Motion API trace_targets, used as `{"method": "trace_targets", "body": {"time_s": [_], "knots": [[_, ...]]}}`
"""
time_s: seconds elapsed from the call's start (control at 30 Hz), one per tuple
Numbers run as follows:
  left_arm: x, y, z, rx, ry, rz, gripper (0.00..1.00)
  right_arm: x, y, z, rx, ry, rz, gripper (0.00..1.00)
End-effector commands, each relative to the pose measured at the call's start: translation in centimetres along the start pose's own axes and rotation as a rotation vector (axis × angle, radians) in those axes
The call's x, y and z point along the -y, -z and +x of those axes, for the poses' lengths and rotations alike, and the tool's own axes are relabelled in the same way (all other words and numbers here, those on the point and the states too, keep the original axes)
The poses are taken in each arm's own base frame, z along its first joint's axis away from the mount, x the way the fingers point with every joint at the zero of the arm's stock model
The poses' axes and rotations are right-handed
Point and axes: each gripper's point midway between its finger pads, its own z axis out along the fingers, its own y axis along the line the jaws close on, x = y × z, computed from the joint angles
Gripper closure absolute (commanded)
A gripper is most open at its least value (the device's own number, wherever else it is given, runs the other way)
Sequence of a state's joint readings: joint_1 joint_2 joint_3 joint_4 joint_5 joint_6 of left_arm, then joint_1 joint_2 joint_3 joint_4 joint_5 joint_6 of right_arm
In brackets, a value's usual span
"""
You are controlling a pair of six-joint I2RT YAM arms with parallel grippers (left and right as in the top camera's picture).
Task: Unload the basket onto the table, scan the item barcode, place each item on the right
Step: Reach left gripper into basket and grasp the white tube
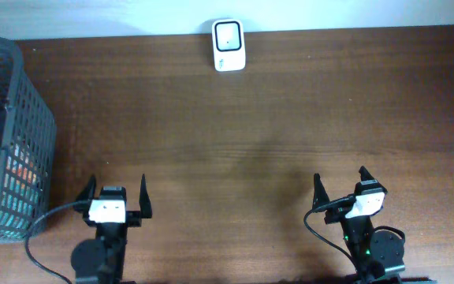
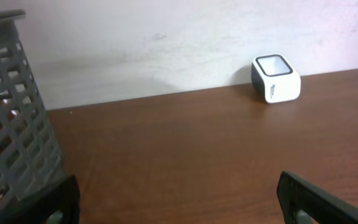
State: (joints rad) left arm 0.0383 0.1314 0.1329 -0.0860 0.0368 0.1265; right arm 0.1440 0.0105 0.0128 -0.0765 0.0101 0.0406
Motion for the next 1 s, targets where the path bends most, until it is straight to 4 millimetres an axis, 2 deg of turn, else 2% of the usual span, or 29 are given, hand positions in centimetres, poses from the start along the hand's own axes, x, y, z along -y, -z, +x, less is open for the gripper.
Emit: {"method": "trace_targets", "body": {"time_s": [0.0, 0.07, 0.17, 0.27, 0.37, 0.43, 0.63, 0.73, 0.83, 0.87, 0.9, 0.93, 0.97], "knots": [[0.4, -0.7, -4.6, -0.021, 0.019, 0.059, 0.01, 0.1, 0.0, 0.4, -0.011, 0.007, 0.003, 0.02], [0.6, -1.7, -5.7, -0.072, 0.024, 0.088, 0.01, 0.1, 0.0, 0.4, -0.011, 0.007, 0.003, 0.02], [2.1, -3.8, -8.3, -0.175, 0.048, 0.212, 0.01, 0.1, 0.0, 0.4, -0.011, 0.007, 0.003, 0.02], [2.8, -5.4, -9.0, -0.373, 0.122, 0.275, 0.01, 0.1, 0.0, 0.4, -0.011, 0.007, 0.003, 0.02], [2.9, -6.5, -7.8, -0.573, 0.151, 0.291, 0.01, 0.1, 0.0, 0.4, -0.011, 0.007, 0.003, 0.02], [3.6, -7.2, -6.6, -0.69, 0.183, 0.334, 0.01, 0.1, 0.0, 0.4, -0.011, 0.007, 0.003, 0.02], [4.6, -9.5, -2.2, -0.826, 0.22, 0.371, 0.01, 0.1, 0.0, 0.4, -0.011, 0.007, 0.003, 0.02], [3.6, -11.2, -2.0, -0.833, 0.279, 0.274, 0.0, 0.1, 0.0, 0.4, -0.011, 0.007, 0.003, 0.02], [1.4, -12.9, -5.9, -0.781, 0.241, 0.181, 0.0, 0.1, 0.0, 0.4, -0.011, 0.007, 0.003, 0.02], [0.0, -13.5, -8.5, -0.748, 0.215, 0.122, 0.0, 0.1, 0.0, 0.4, -0.011, 0.007, 0.003, 0.02], [-0.9, -13.8, -10.0, -0.729, 0.2, 0.081, 0.0, 0.1, 0.0, 0.4, -0.011, 0.007, 0.003, 0.02], [-3.1, -13.8, -12.8, -0.693, 0.21, -0.031, 0.01, 0.1, 0.0, 0.4, -0.011, 0.007, 0.003, 0.02], [-6.8, -13.3, -16.4, -0.617, 0.259, -0.19, 0.01, 0.1, 0.0, 0.4, -0.011, 0.007, 0.003, 0.02]]}}
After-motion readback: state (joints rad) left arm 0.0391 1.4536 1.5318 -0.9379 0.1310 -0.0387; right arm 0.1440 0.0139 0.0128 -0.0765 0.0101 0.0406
